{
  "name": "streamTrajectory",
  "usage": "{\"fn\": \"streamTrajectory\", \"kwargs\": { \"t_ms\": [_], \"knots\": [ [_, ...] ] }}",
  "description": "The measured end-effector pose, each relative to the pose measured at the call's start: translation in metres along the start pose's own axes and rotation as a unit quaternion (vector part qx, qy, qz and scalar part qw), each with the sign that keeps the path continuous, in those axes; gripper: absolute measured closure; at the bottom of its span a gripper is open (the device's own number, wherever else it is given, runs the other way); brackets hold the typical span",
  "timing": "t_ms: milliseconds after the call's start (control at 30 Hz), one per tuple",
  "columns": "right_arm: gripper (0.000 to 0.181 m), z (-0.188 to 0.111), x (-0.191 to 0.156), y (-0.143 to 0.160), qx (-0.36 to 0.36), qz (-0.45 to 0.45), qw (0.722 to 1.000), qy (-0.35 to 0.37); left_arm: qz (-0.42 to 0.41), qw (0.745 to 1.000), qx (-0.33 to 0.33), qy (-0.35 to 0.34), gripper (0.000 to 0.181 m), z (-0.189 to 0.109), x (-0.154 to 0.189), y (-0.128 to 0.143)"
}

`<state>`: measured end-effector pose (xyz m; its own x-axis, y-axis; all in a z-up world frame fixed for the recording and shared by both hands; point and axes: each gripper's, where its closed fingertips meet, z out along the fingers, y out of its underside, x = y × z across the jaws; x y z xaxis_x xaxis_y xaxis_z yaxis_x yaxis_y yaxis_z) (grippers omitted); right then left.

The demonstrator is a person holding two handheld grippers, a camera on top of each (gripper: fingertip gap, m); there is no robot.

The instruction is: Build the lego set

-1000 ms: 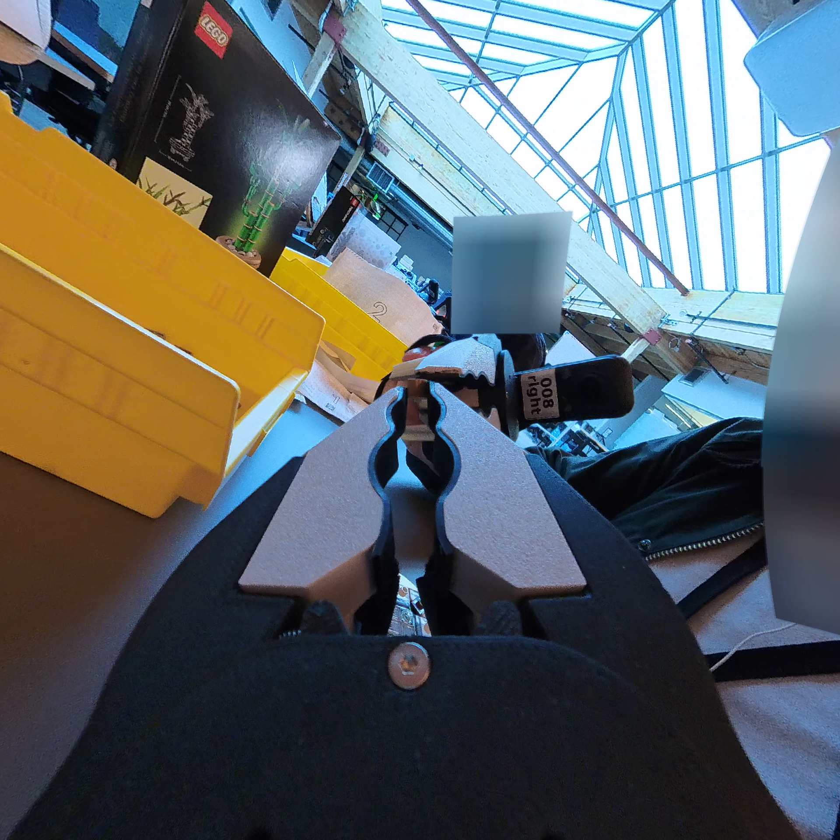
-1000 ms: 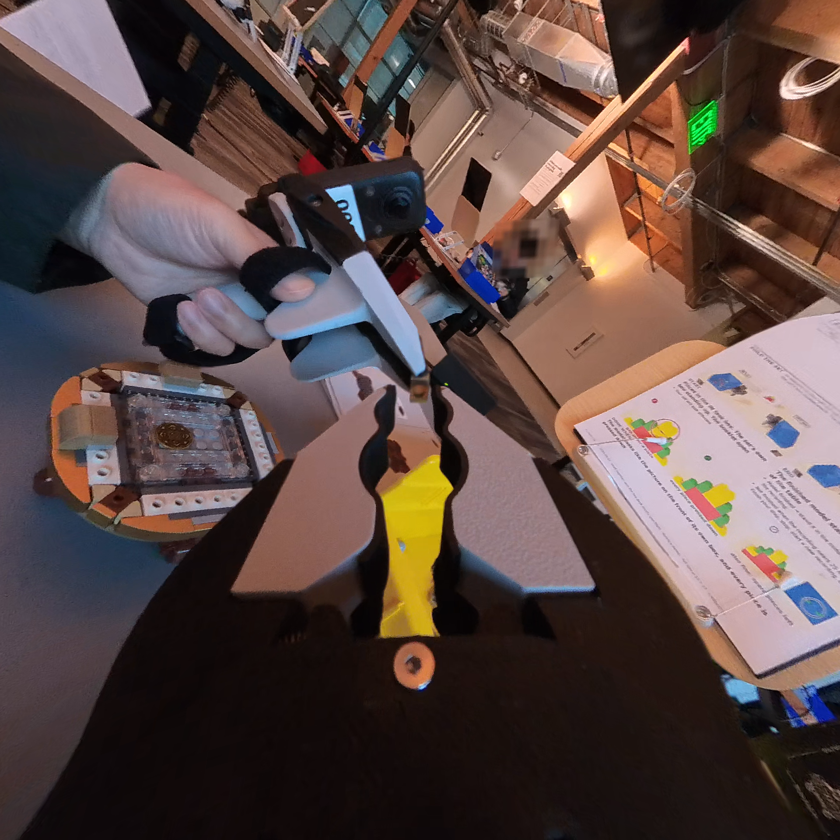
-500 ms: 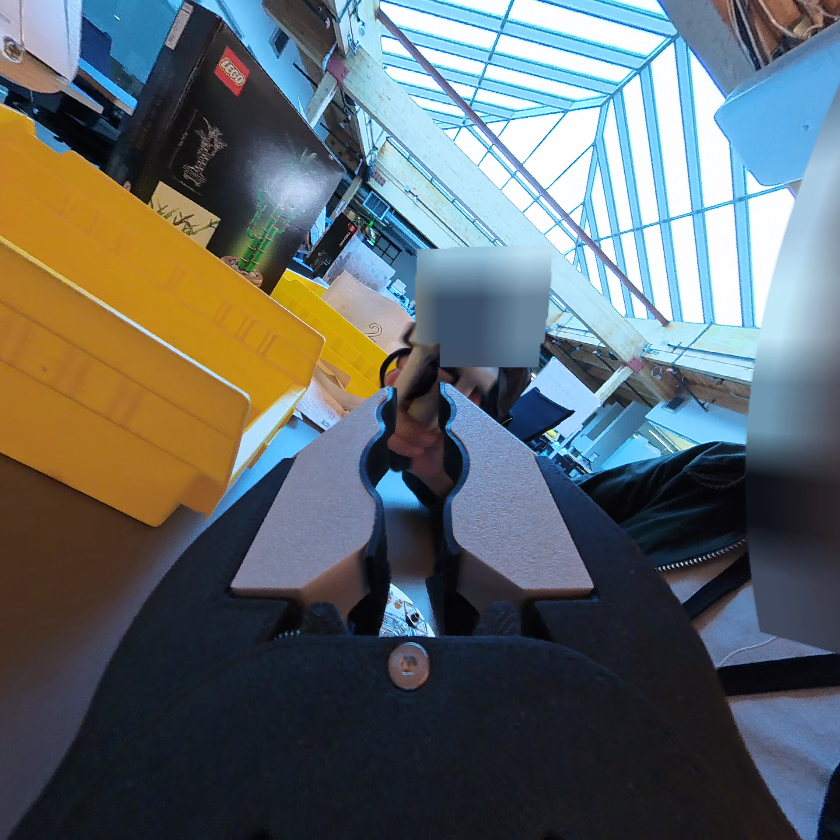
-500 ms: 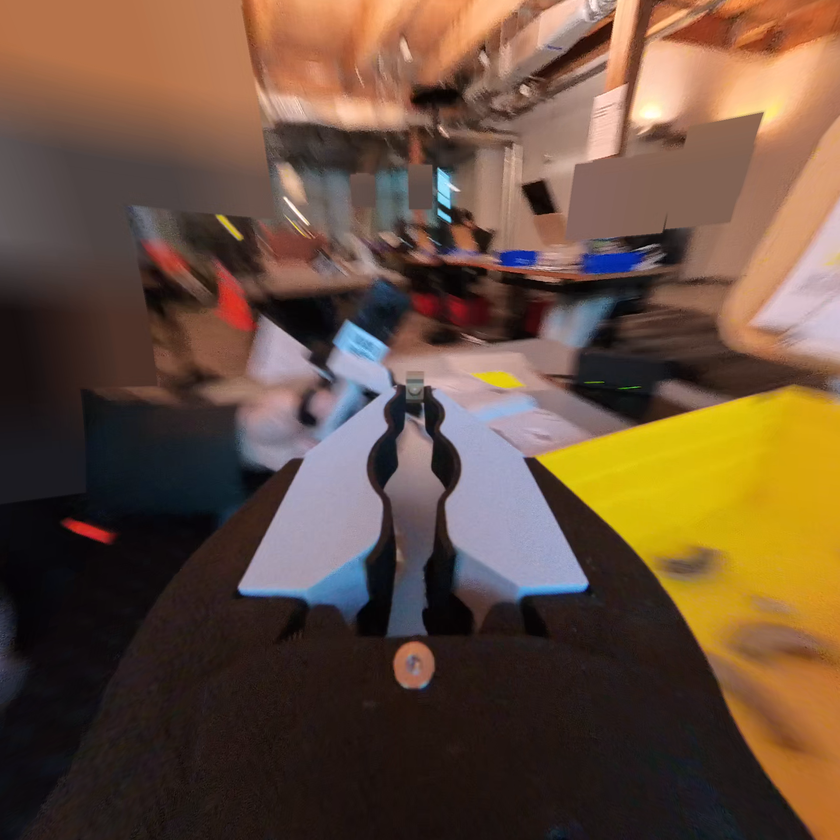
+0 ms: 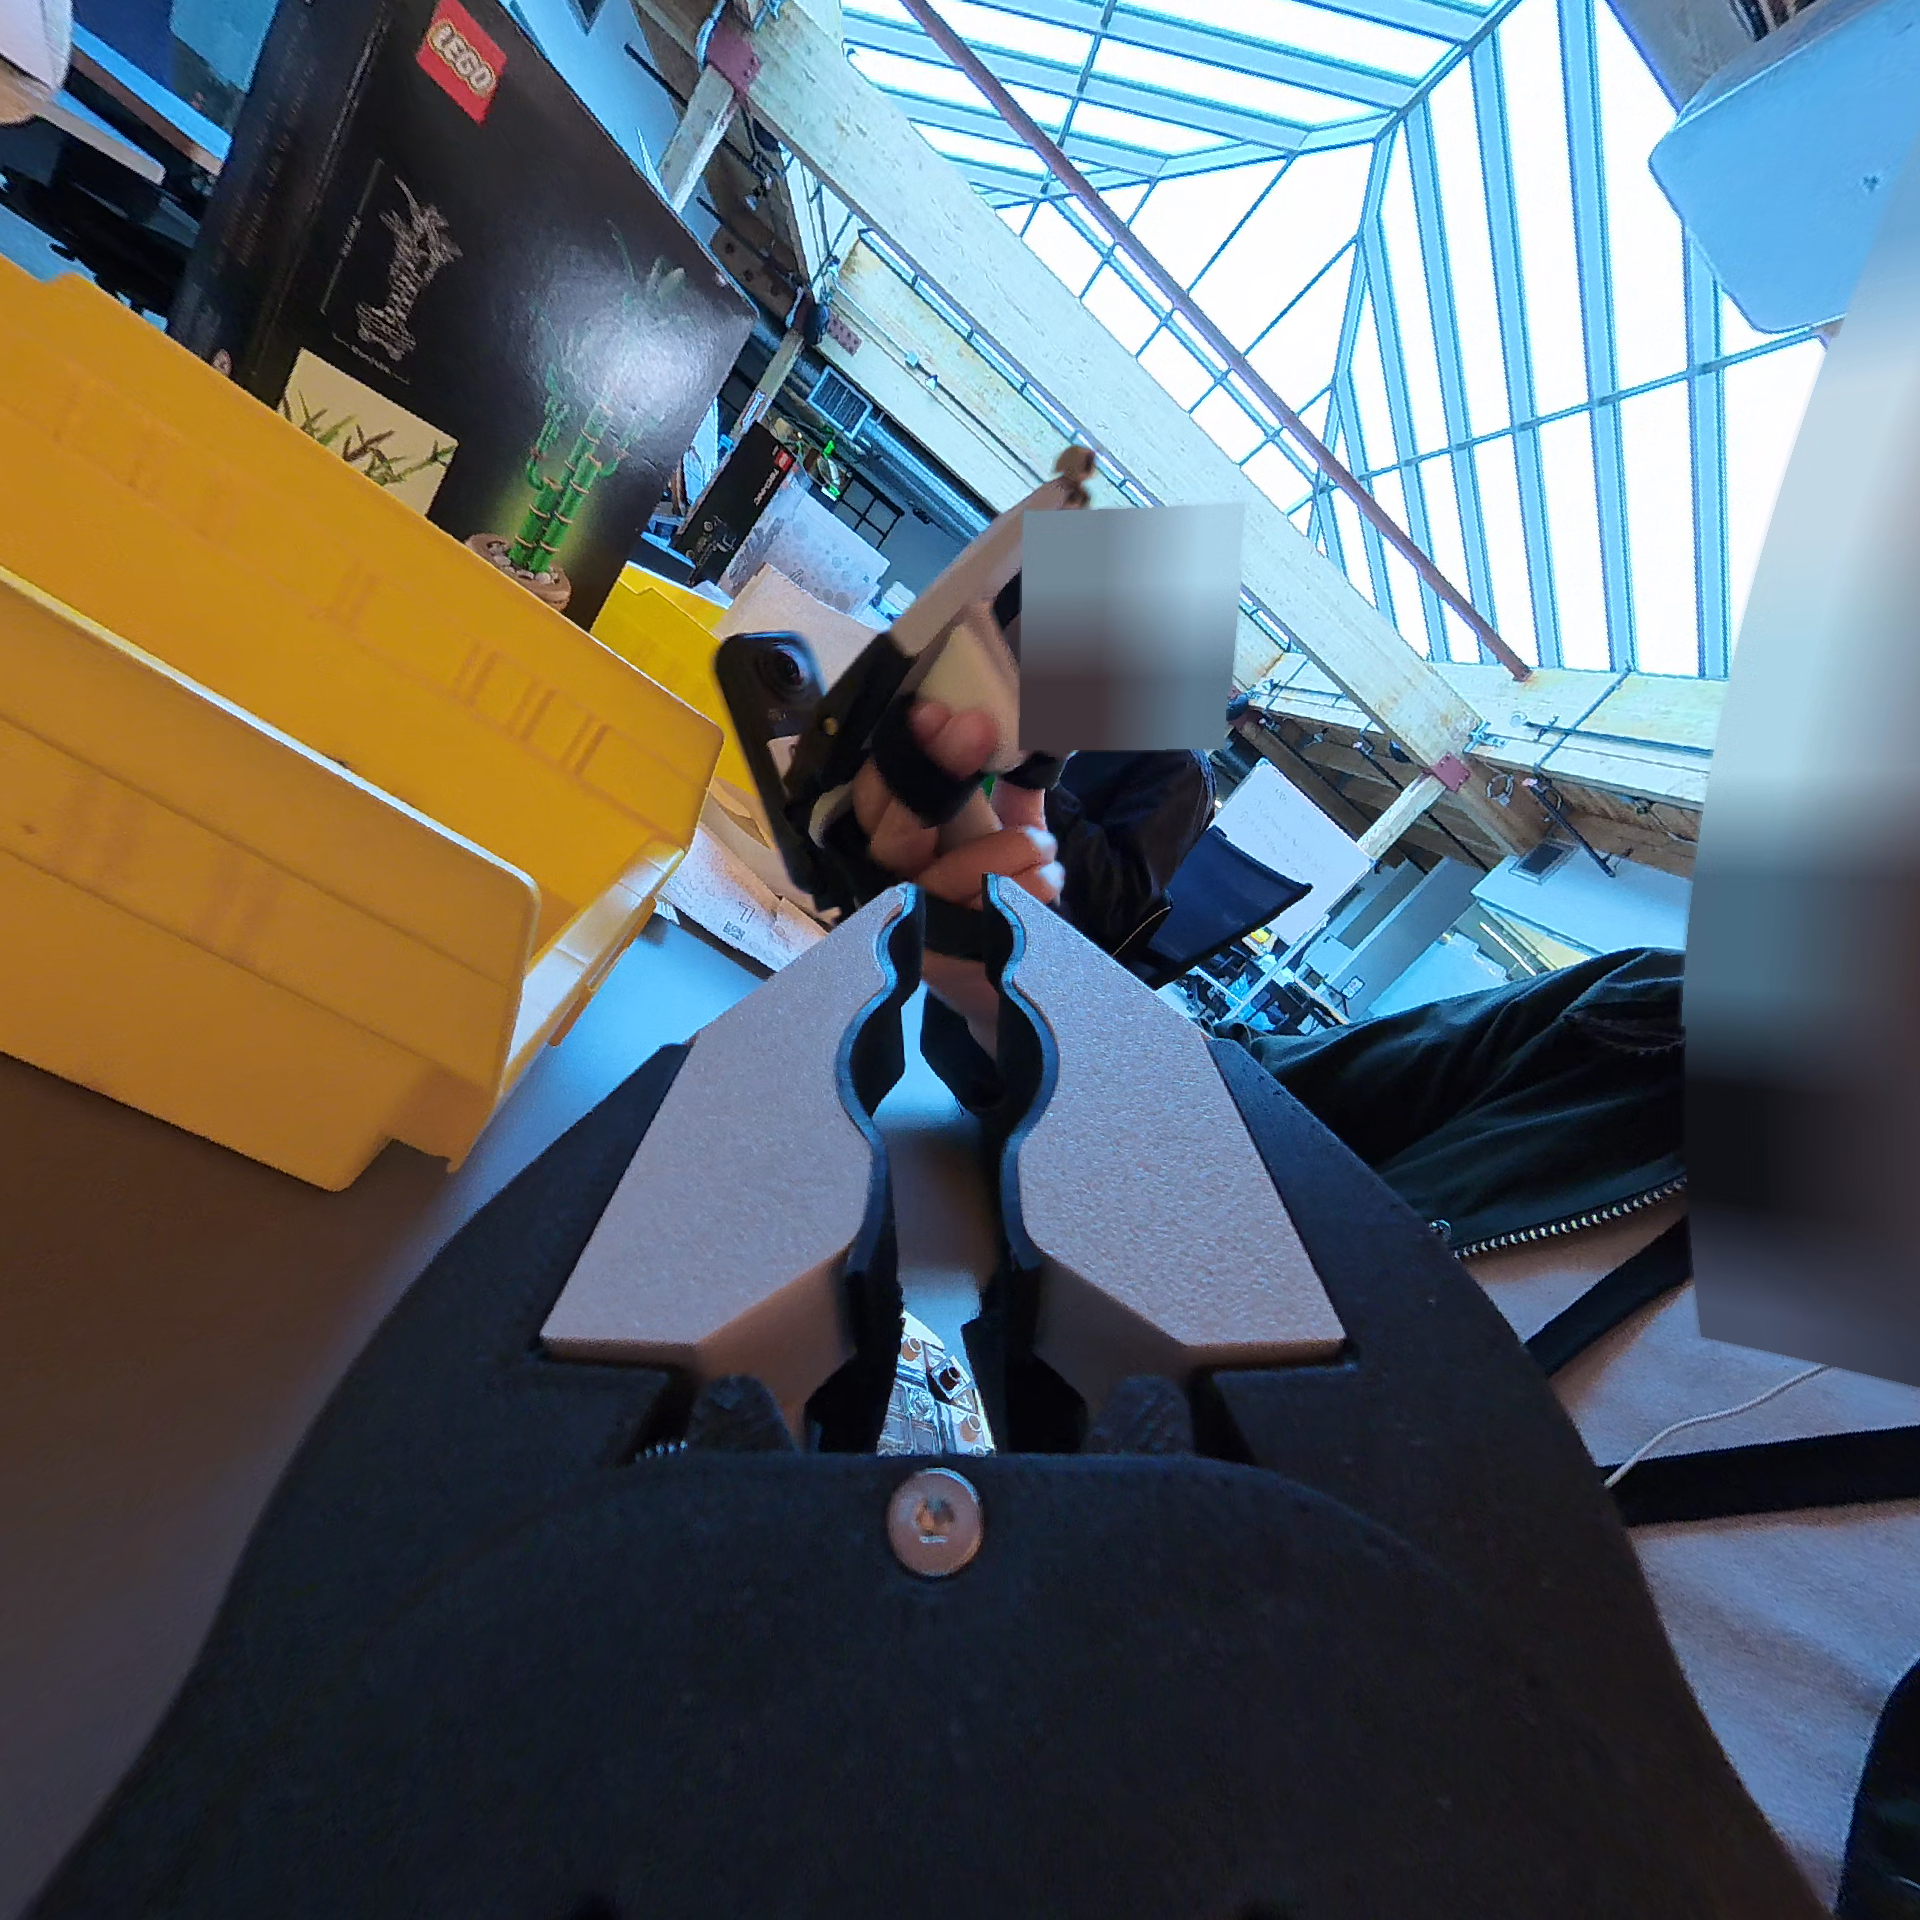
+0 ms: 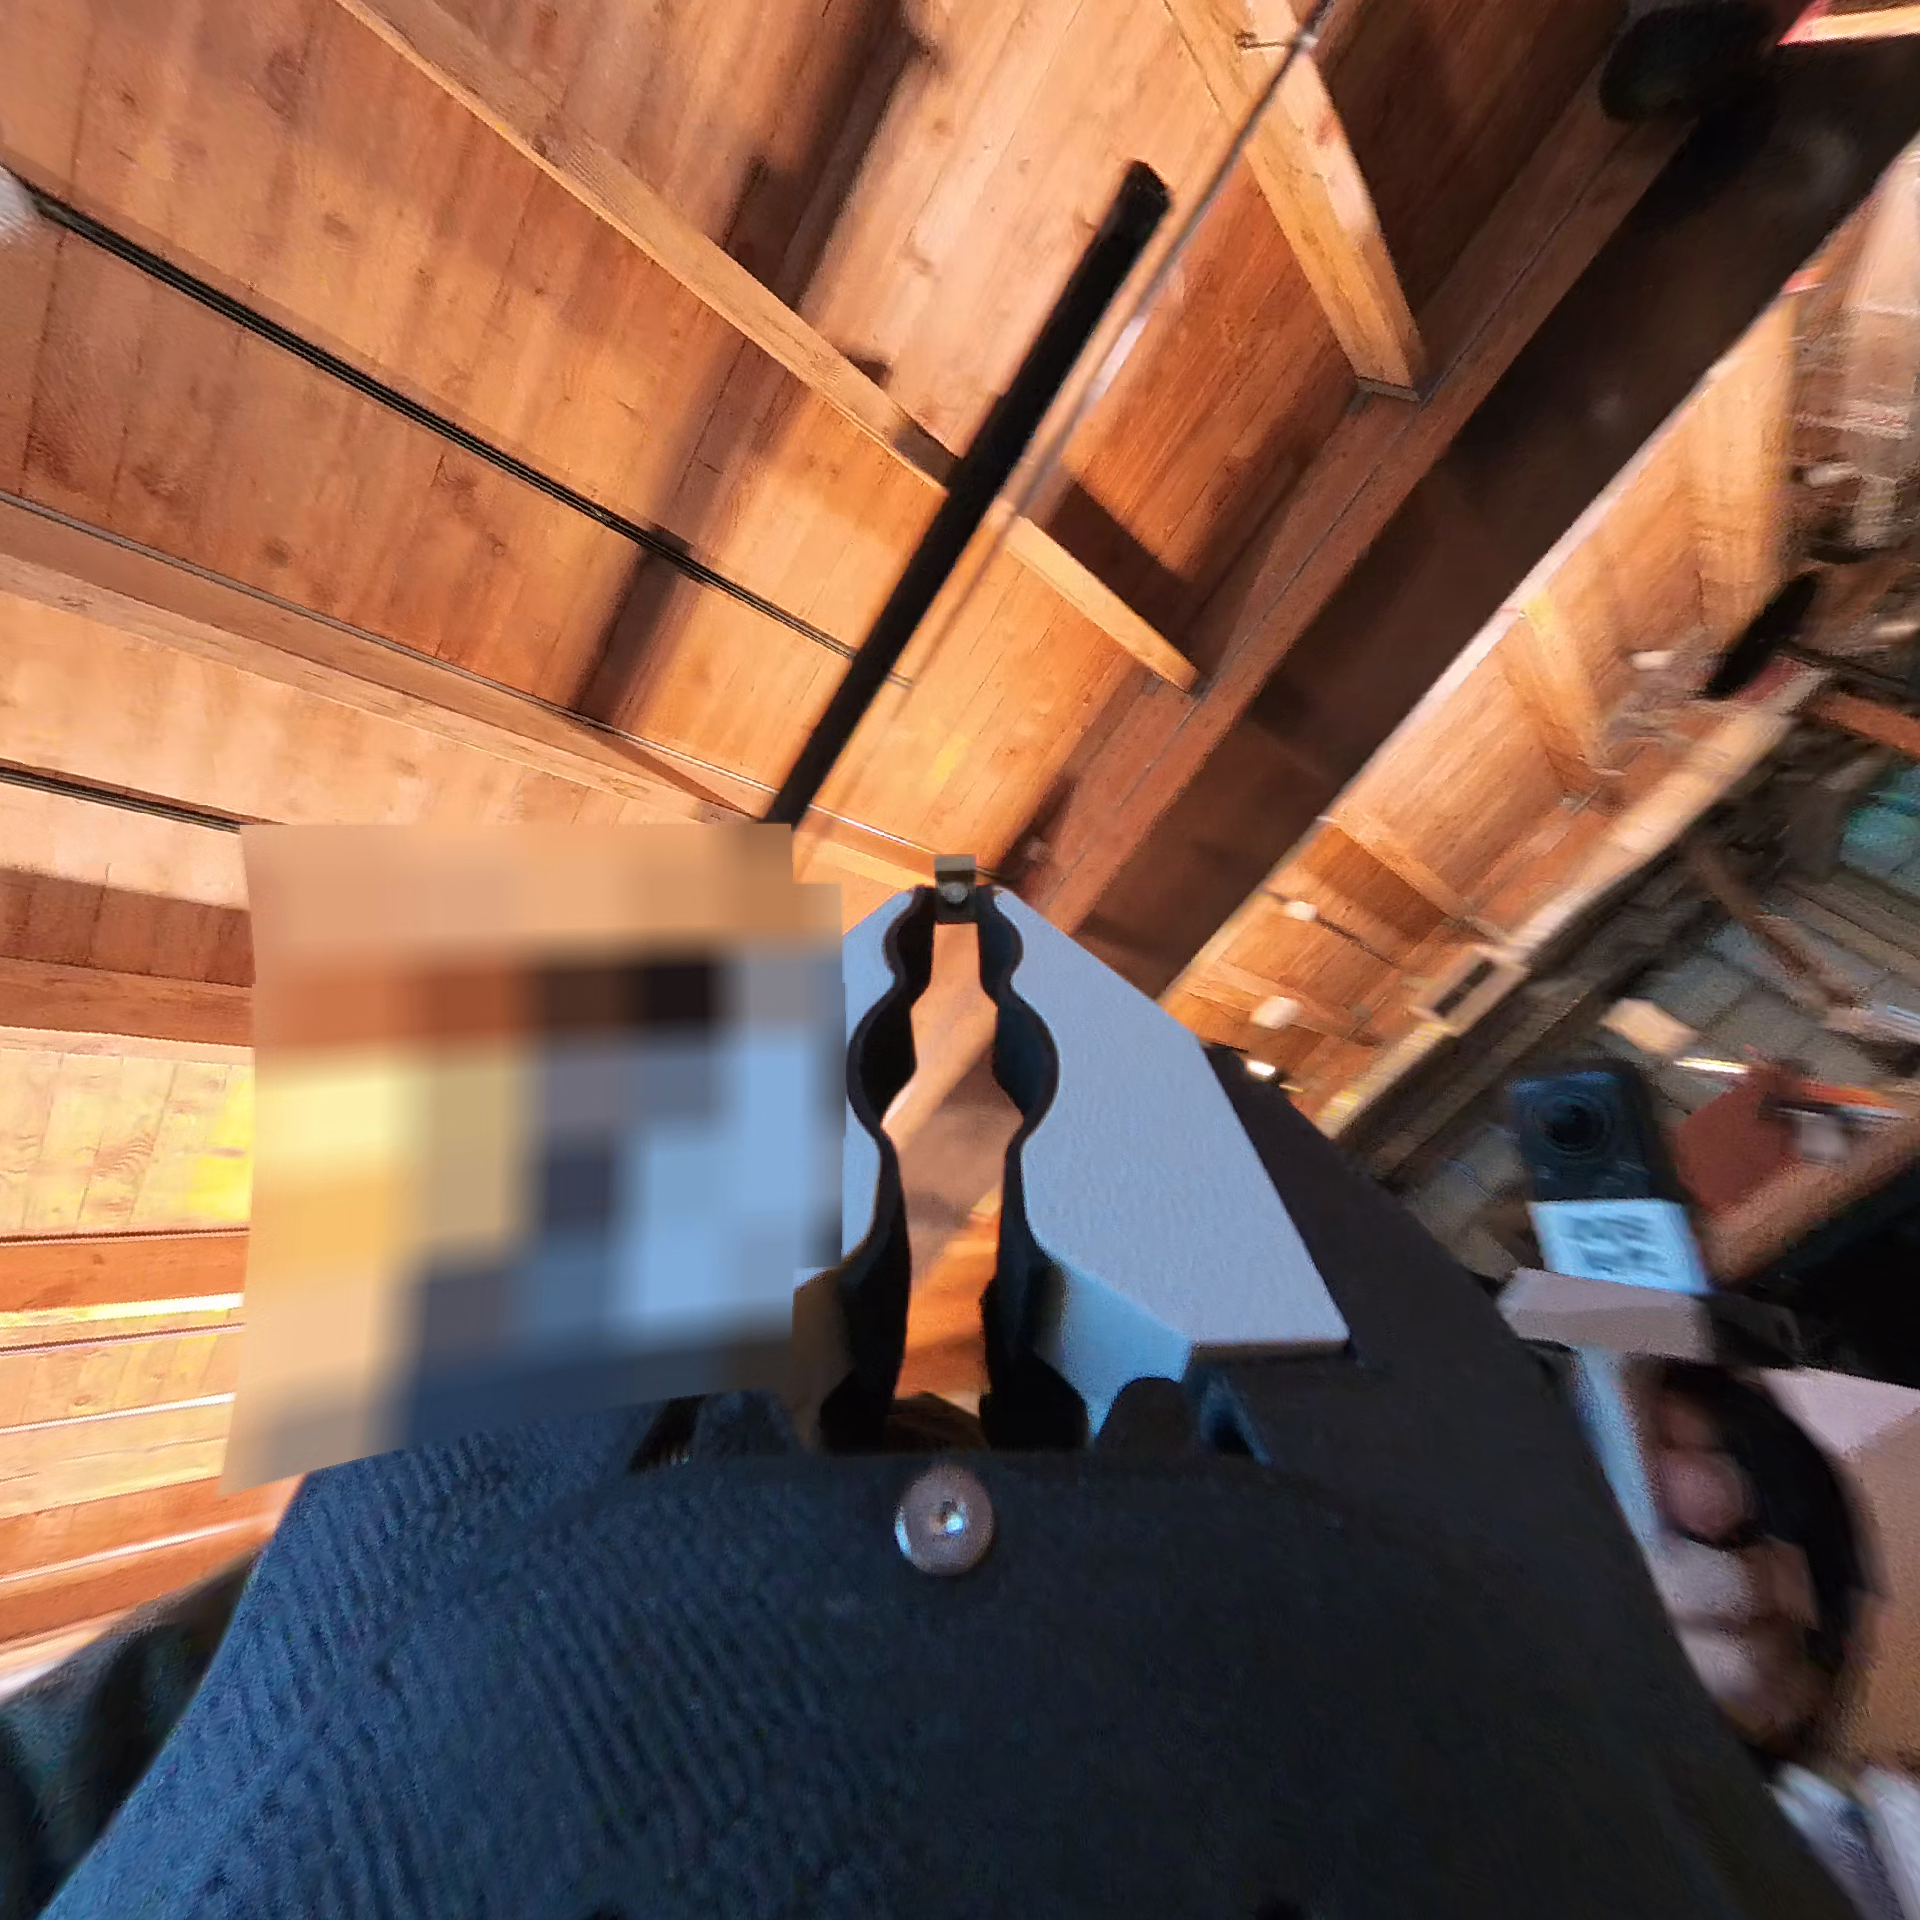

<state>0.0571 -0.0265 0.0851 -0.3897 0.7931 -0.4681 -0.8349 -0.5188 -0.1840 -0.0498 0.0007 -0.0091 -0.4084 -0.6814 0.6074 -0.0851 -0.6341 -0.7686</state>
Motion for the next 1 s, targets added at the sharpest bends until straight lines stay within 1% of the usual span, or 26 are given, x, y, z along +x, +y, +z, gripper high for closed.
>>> {"fn": "streamTrajectory", "kwargs": {
  "t_ms": [33, 67, 100, 133, 167, 200, 233, 267, 300, 333, 367, 400, 433, 500, 533, 567, 600, 633, 667, 700, 733, 767, 833, 900, 967, 1000],
  "knots": [
    [0.177, -0.001, 0.011, 0.002, -0.014, -0.044, 0.998, 0.047, 0.001, 1.0, 0.002, -0.001, 0.173, -0.001, 0.0, -0.001],
    [0.177, -0.006, 0.028, 0.003, -0.039, -0.116, 0.985, 0.121, 0.003, 1.0, 0.003, -0.001, 0.173, -0.002, 0.0, -0.003],
    [0.177, -0.015, 0.05, 0.003, -0.079, -0.202, 0.953, 0.213, 0.004, 1.0, 0.005, -0.003, 0.173, -0.003, 0.0, -0.004],
    [0.177, -0.031, 0.072, -0.003, -0.126, -0.293, 0.894, 0.316, 0.006, 1.0, 0.007, -0.005, 0.173, -0.004, 0.0, -0.005],
    [0.176, -0.05, 0.088, -0.015, -0.165, -0.382, 0.812, 0.408, 0.007, 1.0, 0.009, -0.006, 0.173, -0.005, 0.0, -0.007],
    [0.176, -0.064, 0.094, -0.028, -0.192, -0.458, 0.729, 0.471, 0.007, 1.0, 0.011, -0.007, 0.173, -0.006, 0.0, -0.008],
    [0.176, -0.072, 0.097, -0.037, -0.213, -0.509, 0.66, 0.51, 0.007, 1.0, 0.012, -0.007, 0.173, -0.007, 0.0, -0.009],
    [0.176, -0.079, 0.101, -0.04, -0.237, -0.534, 0.608, 0.538, 0.006, 1.0, 0.013, -0.007, 0.173, -0.007, -0.001, -0.009],
    [0.176, -0.088, 0.108, -0.04, -0.262, -0.54, 0.568, 0.563, 0.005, 1.0, 0.012, -0.008, 0.173, -0.007, -0.001, -0.009],
    [0.175, -0.096, 0.114, -0.039, -0.28, -0.541, 0.538, 0.583, 0.004, 1.0, 0.012, -0.009, 0.173, -0.007, -0.002, -0.009],
    [0.165, -0.103, 0.119, -0.039, -0.293, -0.543, 0.516, 0.595, 0.003, 1.0, 0.011, -0.009, 0.173, -0.008, -0.002, -0.009],
    [0.154, -0.106, 0.122, -0.039, -0.298, -0.545, 0.505, 0.599, 0.004, 1.0, 0.01, -0.01, 0.173, -0.008, -0.002, -0.009],
    [0.152, -0.106, 0.122, -0.039, -0.299, -0.545, 0.504, 0.599, 0.006, 1.0, 0.008, -0.012, 0.173, -0.008, -0.002, -0.009],
    [0.149, -0.103, 0.116, -0.044, -0.278, -0.543, 0.518, 0.6, 0.018, 1.0, 0.003, -0.02, 0.173, -0.01, -0.003, -0.01],
    [0.149, -0.1, 0.112, -0.045, -0.268, -0.54, 0.531, 0.595, 0.028, 0.999, -0.001, -0.027, 0.173, -0.011, -0.004, -0.01],
    [0.149, -0.093, 0.108, -0.044, -0.259, -0.54, 0.552, 0.58, 0.039, 0.999, -0.006, -0.035, 0.173, -0.013, -0.005, -0.011],
    [0.151, -0.082, 0.104, -0.036, -0.26, -0.54, 0.584, 0.548, 0.05, 0.998, -0.012, -0.046, 0.173, -0.015, -0.006, -0.012],
    [0.151, -0.07, 0.102, -0.022, -0.274, -0.534, 0.619, 0.506, 0.062, 0.996, -0.018, -0.058, 0.173, -0.018, -0.009, -0.012],
    [0.152, -0.06, 0.102, -0.005, -0.295, -0.523, 0.649, 0.466, 0.073, 0.994, -0.025, -0.075, 0.173, -0.021, -0.013, -0.013],
    [0.152, -0.051, 0.103, 0.015, -0.326, -0.51, 0.673, 0.425, 0.082, 0.991, -0.034, -0.095, 0.172, -0.024, -0.019, -0.012],
    [0.152, -0.048, 0.106, 0.038, -0.364, -0.491, 0.689, 0.389, 0.09, 0.988, -0.047, -0.115, 0.172, -0.028, -0.025, -0.01],
    [0.152, -0.052, 0.112, 0.061, -0.412, -0.467, 0.692, 0.366, 0.095, 0.984, -0.066, -0.133, 0.172, -0.031, -0.031, -0.006],
    [0.152, -0.068, 0.125, 0.097, -0.496, -0.412, 0.681, 0.348, 0.102, 0.973, -0.111, -0.174, 0.172, -0.041, -0.047, 0.004],
    [0.152, -0.086, 0.137, 0.115, -0.543, -0.377, 0.661, 0.356, 0.107, 0.962, -0.151, -0.2, 0.171, -0.05, -0.059, 0.015],
    [0.152, -0.101, 0.144, 0.125, -0.577, -0.348, 0.643, 0.364, 0.1, 0.957, -0.177, -0.205, 0.171, -0.054, -0.064, 0.024],
    [0.152, -0.104, 0.145, 0.128, -0.584, -0.341, 0.641, 0.363, 0.093, 0.958, -0.183, -0.201, 0.17, -0.054, -0.064, 0.027]
  ]
}}
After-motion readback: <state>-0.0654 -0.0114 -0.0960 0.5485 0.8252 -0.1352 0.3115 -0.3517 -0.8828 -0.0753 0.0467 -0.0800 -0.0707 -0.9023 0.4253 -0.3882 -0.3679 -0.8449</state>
